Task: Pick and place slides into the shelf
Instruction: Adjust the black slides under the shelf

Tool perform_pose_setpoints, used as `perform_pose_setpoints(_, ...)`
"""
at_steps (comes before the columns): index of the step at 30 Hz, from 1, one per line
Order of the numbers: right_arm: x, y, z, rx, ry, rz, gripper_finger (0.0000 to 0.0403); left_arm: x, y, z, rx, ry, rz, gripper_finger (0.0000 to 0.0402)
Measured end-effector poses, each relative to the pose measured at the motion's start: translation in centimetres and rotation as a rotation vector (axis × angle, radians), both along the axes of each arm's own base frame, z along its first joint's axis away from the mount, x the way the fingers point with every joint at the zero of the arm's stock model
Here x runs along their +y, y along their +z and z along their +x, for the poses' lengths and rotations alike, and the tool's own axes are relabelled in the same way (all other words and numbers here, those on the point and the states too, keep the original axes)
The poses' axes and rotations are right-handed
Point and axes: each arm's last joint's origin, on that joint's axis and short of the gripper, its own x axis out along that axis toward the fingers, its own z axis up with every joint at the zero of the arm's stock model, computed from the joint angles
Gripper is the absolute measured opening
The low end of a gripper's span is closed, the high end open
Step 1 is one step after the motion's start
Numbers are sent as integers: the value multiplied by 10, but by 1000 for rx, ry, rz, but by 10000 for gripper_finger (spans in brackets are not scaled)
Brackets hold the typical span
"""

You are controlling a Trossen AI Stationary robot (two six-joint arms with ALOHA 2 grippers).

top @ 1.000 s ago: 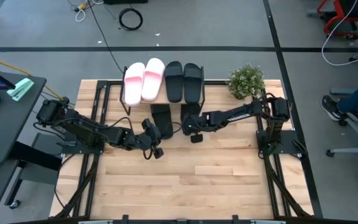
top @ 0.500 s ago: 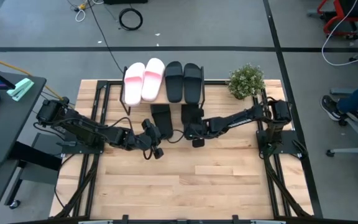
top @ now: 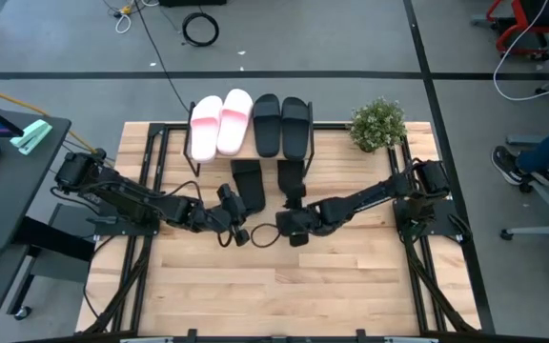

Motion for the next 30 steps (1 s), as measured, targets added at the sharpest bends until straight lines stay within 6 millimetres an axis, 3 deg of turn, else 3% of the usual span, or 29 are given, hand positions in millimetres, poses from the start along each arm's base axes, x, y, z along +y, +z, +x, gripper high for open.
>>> perform_pose_setpoints(7,13,11,12,-129,68,32,149,-5,24,-11,-73,-54,27,7)
perform_pose_setpoints(15,17,0,28,-194,191,-11,149,-6,64,-35,-191,-124,76,13)
perform_pose_setpoints(21,6,-5,36,-222,217,-7,149,-9,77,-47,-200,-194,177,8)
perform_pose_setpoints(25,-4,-15,41,-216,246,59,150,-10,83,-51,-199,-239,269,24)
perform_pose_setpoints(30,-15,-25,46,-198,263,18,160,-9,83,-53,-187,-249,295,49)
